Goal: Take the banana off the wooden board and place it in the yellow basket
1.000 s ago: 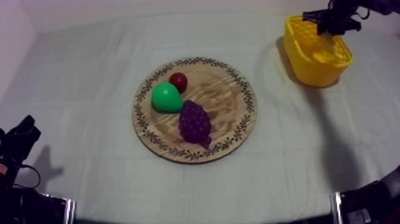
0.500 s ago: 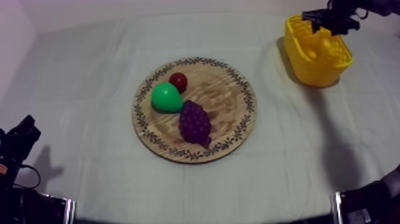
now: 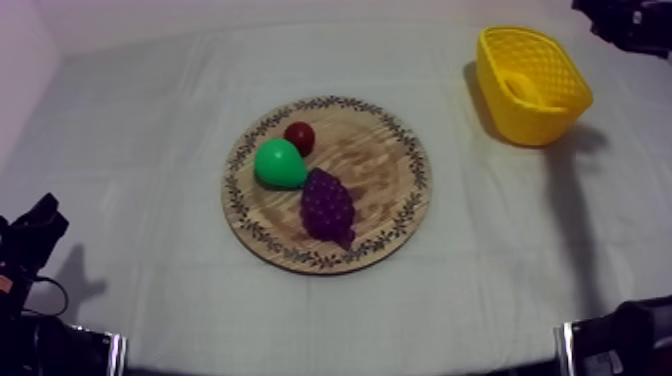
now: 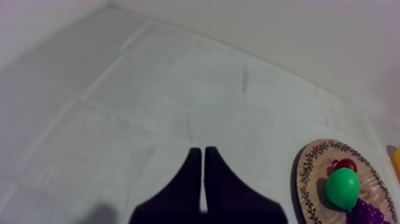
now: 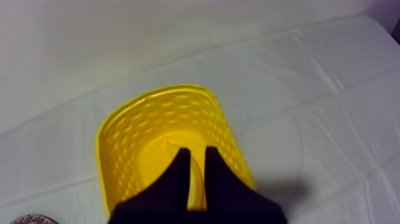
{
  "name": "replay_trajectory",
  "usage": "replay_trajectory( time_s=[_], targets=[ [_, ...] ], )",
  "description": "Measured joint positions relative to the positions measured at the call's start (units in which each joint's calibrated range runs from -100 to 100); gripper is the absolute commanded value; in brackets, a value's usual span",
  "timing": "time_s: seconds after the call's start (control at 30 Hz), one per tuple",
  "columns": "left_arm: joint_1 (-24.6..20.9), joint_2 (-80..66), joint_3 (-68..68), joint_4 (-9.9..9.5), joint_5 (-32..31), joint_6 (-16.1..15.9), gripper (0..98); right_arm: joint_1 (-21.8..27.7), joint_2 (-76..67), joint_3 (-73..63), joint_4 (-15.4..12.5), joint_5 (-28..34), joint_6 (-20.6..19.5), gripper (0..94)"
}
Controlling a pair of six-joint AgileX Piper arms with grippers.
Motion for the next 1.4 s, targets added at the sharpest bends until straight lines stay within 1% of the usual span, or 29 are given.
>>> replay_trajectory(
  time_s=[0.1, 0.2, 0.3, 0.4, 0.47, 0.6, 0.67, 0.73, 0.8, 0.87, 0.9, 0.97, 1.0, 1.03, 1.1, 1.17, 1.27, 1.3, 1.4],
  targets=[
    [0.0, 0.0, 0.0, 0.00, 0.0, 0.0, 0.1, 0.5, -8.1, 6.8, -0.9, -3.8, 0.2, 6.3],
    [0.0, 0.0, 0.0, 0.00, 0.0, 0.0, 0.1, 0.6, -15.7, 13.6, -2.7, -6.7, 1.2, 6.4],
    [0.0, 0.0, 0.0, 0.00, 0.0, 0.0, 0.1, 0.3, -23.1, 20.8, -5.8, -8.9, 3.7, 6.5],
    [0.0, 0.0, 0.0, 0.00, 0.0, 0.0, 0.1, -0.3, -31.2, 27.8, -11.3, -10.6, 7.7, 6.7],
    [0.0, 0.0, 0.0, 0.00, 0.0, 0.0, 0.1, -0.8, -36.6, 32.8, -15.7, -10.9, 11.3, 6.8],
    [0.0, 0.0, 0.0, 0.00, 0.0, 0.0, 0.1, -1.8, -46.3, 41.8, -23.3, -10.2, 18.4, 7.1],
    [0.0, 0.0, 0.0, 0.00, 0.0, 0.0, 0.1, -2.3, -50.4, 46.1, -25.7, -9.4, 22.0, 7.0],
    [0.0, 0.0, 0.0, 0.00, 0.0, 0.0, 0.1, -2.8, -54.2, 49.6, -27.2, -8.3, 24.9, 7.0],
    [0.0, 0.0, 0.0, 0.00, 0.0, 0.0, 0.1, -3.5, -58.2, 53.1, -27.4, -7.0, 27.2, 7.1],
    [0.0, 0.0, 0.0, 0.00, 0.0, 0.0, 0.1, -4.5, -61.9, 55.9, -26.6, -5.7, 28.5, 6.8],
    [0.0, 0.0, 0.0, 0.00, 0.0, 0.0, 0.1, -4.9, -63.4, 57.2, -25.6, -4.8, 28.9, 6.4],
    [0.0, 0.0, 0.0, 0.00, 0.0, 0.0, 0.1, -5.8, -67.1, 59.1, -22.3, -1.3, 29.4, 5.6],
    [0.0, 0.0, 0.0, 0.00, 0.0, 0.0, 0.1, -6.2, -68.8, 59.7, -21.2, 0.7, 29.4, 4.9],
    [0.0, 0.0, 0.0, 0.00, 0.0, 0.0, 0.1, -6.3, -70.2, 59.9, -20.3, 2.6, 29.2, 4.0],
    [0.0, 0.0, 0.0, 0.00, 0.0, 0.0, 0.1, -6.3, -73.3, 60.0, -19.6, 5.9, 28.0, 2.3],
    [0.0, 0.0, 0.0, 0.00, 0.0, 0.0, 0.1, -6.2, -76.4, 60.0, -19.9, 9.8, 26.4, 1.3],
    [0.0, 0.0, 0.0, 0.00, 0.0, 0.0, 0.1, -5.8, -79.6, 60.0, -22.3, 14.4, 23.2, 0.7],
    [0.0, 0.0, 0.0, 0.00, 0.0, 0.0, 0.1, -5.7, -80.4, 60.0, -23.1, 15.3, 22.5, 0.6],
    [0.0, 0.0, 0.0, 0.00, 0.0, 0.0, 0.1, -5.5, -81.1, 60.0, -23.2, 16.6, 21.4, 0.5]
  ],
)
